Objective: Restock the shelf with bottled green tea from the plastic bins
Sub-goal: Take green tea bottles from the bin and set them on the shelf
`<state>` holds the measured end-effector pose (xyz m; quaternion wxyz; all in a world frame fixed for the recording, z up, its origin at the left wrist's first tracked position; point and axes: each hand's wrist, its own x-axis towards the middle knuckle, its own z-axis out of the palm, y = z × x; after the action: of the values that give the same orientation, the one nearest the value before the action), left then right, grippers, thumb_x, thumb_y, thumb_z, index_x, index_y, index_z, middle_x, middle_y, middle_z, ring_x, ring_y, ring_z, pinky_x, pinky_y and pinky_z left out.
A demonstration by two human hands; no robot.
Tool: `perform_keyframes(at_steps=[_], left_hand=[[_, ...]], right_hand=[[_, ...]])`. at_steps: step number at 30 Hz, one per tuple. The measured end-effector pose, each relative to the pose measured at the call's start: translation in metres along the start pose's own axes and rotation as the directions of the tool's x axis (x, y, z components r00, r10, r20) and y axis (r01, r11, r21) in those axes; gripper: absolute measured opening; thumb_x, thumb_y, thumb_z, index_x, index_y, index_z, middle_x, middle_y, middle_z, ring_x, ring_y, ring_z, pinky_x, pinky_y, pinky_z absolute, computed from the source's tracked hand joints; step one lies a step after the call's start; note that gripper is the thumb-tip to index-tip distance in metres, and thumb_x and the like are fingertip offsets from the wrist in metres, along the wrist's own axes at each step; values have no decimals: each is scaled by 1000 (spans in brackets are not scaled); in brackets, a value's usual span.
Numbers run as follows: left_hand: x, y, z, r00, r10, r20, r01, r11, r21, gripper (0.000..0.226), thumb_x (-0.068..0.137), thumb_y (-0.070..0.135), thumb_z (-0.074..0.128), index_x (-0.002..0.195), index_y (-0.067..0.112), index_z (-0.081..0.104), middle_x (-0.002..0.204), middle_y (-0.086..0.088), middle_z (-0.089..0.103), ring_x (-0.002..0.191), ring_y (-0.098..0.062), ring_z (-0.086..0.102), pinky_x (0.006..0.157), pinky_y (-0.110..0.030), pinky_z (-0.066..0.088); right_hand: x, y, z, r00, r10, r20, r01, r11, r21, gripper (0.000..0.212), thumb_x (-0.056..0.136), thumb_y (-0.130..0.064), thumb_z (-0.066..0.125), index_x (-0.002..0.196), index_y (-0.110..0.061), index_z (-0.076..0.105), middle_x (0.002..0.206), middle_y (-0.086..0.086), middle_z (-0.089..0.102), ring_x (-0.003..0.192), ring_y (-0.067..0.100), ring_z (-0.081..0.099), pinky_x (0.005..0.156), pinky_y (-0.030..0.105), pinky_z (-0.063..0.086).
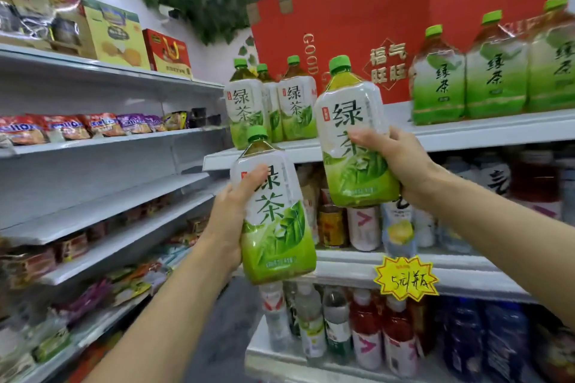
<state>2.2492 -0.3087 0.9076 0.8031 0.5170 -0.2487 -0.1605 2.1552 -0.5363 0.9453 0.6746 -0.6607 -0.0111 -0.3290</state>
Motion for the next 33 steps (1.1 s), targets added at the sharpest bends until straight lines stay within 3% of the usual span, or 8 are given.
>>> perform_keyframes(at_steps=[3, 7, 12, 19, 26, 28, 31, 33], left_hand=[[36, 23, -34, 998, -4, 69, 4, 1000, -3, 69, 67, 36, 82, 128, 7, 64, 108, -21, 73, 83, -32, 73, 78, -48, 62], [84, 47, -66, 992, 23, 126, -19, 999, -26, 59, 71, 34, 82, 121, 7, 67, 106, -22, 72, 79, -32, 72, 76, -49, 61], [129, 64, -87, 983, 26, 182, -4, 993, -121, 70, 73, 34, 79, 133, 5, 61, 123, -26, 67, 93, -38, 68, 82, -58, 56], [160, 71, -91, 974, 95, 205, -56, 980, -189, 83, 62, 38, 85, 134, 4, 59, 124, -27, 66, 96, -38, 69, 89, -61, 55], [179, 60, -93, 976, 120, 184, -82, 977, -199, 87, 60, 41, 87, 134, 5, 59, 126, -27, 65, 114, -46, 64, 95, -66, 50], [183, 59, -92, 973, 123, 197, -82, 976, -203, 82, 64, 40, 84, 134, 5, 59, 124, -26, 66, 106, -42, 68, 93, -61, 54], [187, 60, -92, 968, 114, 225, -66, 975, -213, 65, 77, 34, 78, 132, 3, 61, 117, -24, 70, 93, -35, 71, 87, -53, 59], [188, 61, -93, 965, 101, 240, -48, 976, -214, 60, 80, 35, 75, 130, 3, 63, 116, -23, 70, 92, -34, 71, 88, -53, 58]], right_hand=[[36, 0, 39, 992, -64, -112, 62, 998, -21, 81, 53, -46, 87, 120, -12, 60, 106, 12, 73, 91, 28, 74, 76, 48, 60], [82, -3, 80, 955, -165, -246, 148, 985, -85, 56, 70, -38, 84, 115, -16, 58, 108, 6, 71, 91, 20, 72, 74, 39, 61], [131, 5, 113, 896, -275, -348, 204, 952, -226, 61, 72, -36, 83, 121, -14, 54, 106, 2, 67, 93, 15, 69, 73, 31, 59], [163, 18, 115, 941, -212, -264, 112, 930, -350, 72, 71, -44, 83, 128, -17, 50, 115, 3, 63, 99, 17, 66, 86, 39, 58], [164, 22, 105, 942, -288, -172, 140, 802, -581, 57, 76, -25, 82, 122, -19, 49, 96, -18, 58, 84, -3, 56, 61, 7, 46], [171, 24, 104, 944, -282, -171, 127, 790, -600, 59, 77, -26, 82, 125, -17, 49, 97, -16, 58, 88, 1, 58, 70, 13, 49], [182, 28, 104, 945, -276, -177, 114, 782, -613, 65, 76, -31, 83, 129, -14, 50, 110, -7, 62, 102, 15, 61, 92, 35, 54], [189, 31, 104, 944, -283, -172, 115, 767, -632, 63, 78, -30, 82, 129, -14, 49, 110, -6, 60, 103, 16, 60, 93, 34, 52]])
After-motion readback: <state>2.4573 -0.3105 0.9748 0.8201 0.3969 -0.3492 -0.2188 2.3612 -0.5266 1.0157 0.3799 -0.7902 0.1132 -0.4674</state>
